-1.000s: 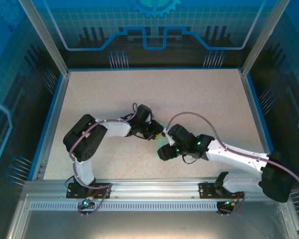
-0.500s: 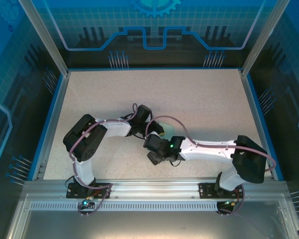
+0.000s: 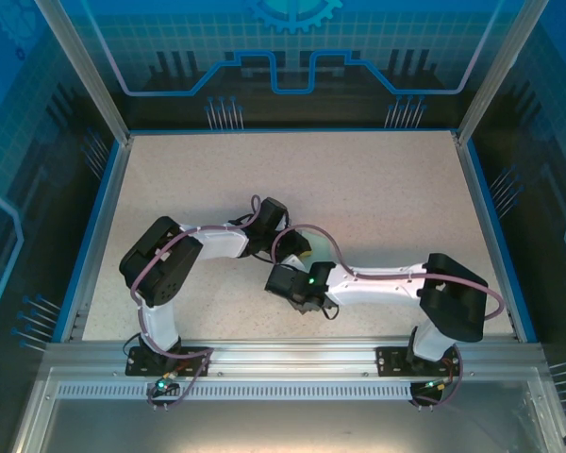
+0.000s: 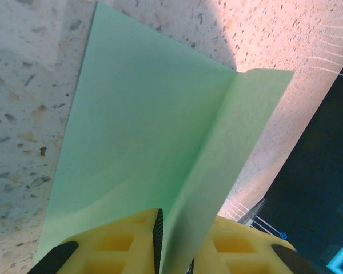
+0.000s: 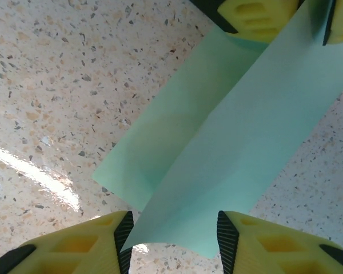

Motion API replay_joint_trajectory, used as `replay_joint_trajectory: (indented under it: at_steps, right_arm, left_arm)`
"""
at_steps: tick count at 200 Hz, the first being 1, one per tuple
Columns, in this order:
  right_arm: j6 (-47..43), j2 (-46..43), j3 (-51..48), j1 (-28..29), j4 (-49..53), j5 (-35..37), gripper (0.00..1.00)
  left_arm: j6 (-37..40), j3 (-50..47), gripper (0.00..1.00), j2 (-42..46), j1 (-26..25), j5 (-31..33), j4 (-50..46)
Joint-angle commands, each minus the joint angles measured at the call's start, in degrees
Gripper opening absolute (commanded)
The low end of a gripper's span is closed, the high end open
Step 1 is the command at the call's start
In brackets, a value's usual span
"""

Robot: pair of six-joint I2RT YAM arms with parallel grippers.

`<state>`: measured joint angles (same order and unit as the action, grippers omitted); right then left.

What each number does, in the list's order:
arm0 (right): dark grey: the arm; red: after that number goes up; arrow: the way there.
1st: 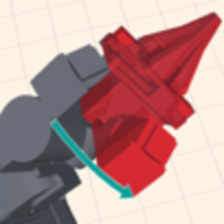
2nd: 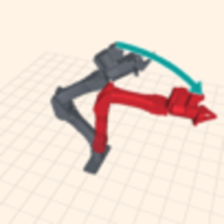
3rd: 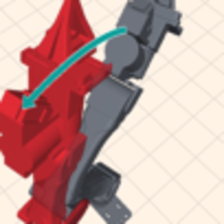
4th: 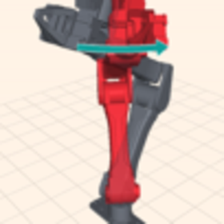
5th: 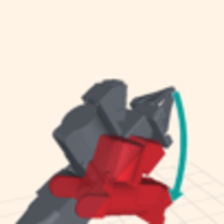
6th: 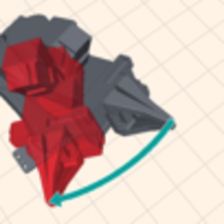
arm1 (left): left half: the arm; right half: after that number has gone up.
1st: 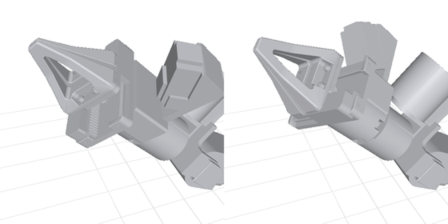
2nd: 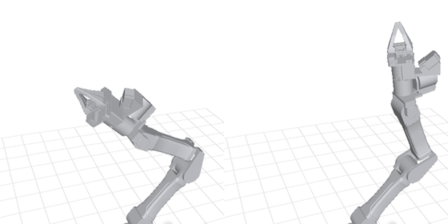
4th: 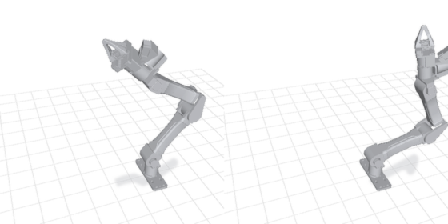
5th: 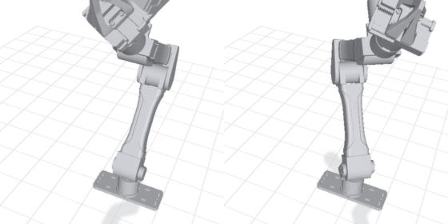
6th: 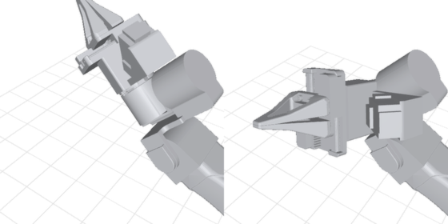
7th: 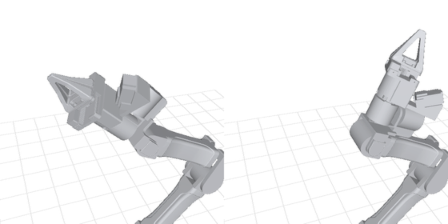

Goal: Fold a paper plane with a square sheet of paper (pick it up from the middle)
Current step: Fold the triangle a second time at the center of the table.

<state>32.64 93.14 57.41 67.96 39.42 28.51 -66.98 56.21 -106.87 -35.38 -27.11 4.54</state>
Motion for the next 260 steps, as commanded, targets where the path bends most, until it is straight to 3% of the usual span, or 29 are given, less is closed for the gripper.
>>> replay_joint_trajectory:
  at_steps: [1, 86, 113, 132, 151, 167, 184, 215, 260]
  right_arm:
    - [1.19, -0.24, 2.05, 1.12, 2.11, 2.21, 0.45]
    - [1.37, -0.61, 2.62, 1.20, 3.14, 1.61, 0.19]
    - [1.10, -2.53, 1.93, 0.57, 2.38, 0.90, 0.02]
    - [-0.08, -5.18, -0.44, -2.00, -1.60, -4.09, 0.00]
    - [-2.04, -8.49, -4.19, -5.59, -7.94, -12.67, 0.00]
    - [-2.93, -10.70, -6.69, -9.75, -13.20, -20.55, 0.00]
    - [-3.83, -12.80, -9.85, -13.35, -15.98, -26.27, 0.00]
    - [-4.34, -14.18, -14.92, -21.97, -21.32, -37.52, 0.00]
    - [-9.26, -13.96, -17.93, -31.10, -23.54, -49.80, 0.01]
  left_arm:
    - [1.41, 1.40, 0.23, 1.40, -0.31, -1.29, -1.90]
    - [2.23, 1.80, 0.23, 1.66, -0.32, -0.76, -3.34]
    - [3.40, 2.20, 0.26, 2.54, -0.32, 0.16, -4.84]
    - [4.98, 2.07, 0.34, 4.59, -0.23, 2.67, -7.70]
    - [7.03, 1.85, 0.46, 7.92, -0.09, 6.86, -12.09]
    - [8.46, 1.05, 0.48, 11.30, 0.04, 11.20, -15.69]
    - [8.79, -0.93, 0.58, 15.34, 0.30, 14.72, -17.67]
    - [9.61, -4.85, 0.58, 20.97, 0.12, 16.45, -17.84]
    - [12.05, -7.02, 0.43, 23.79, -3.96, 15.73, -17.92]
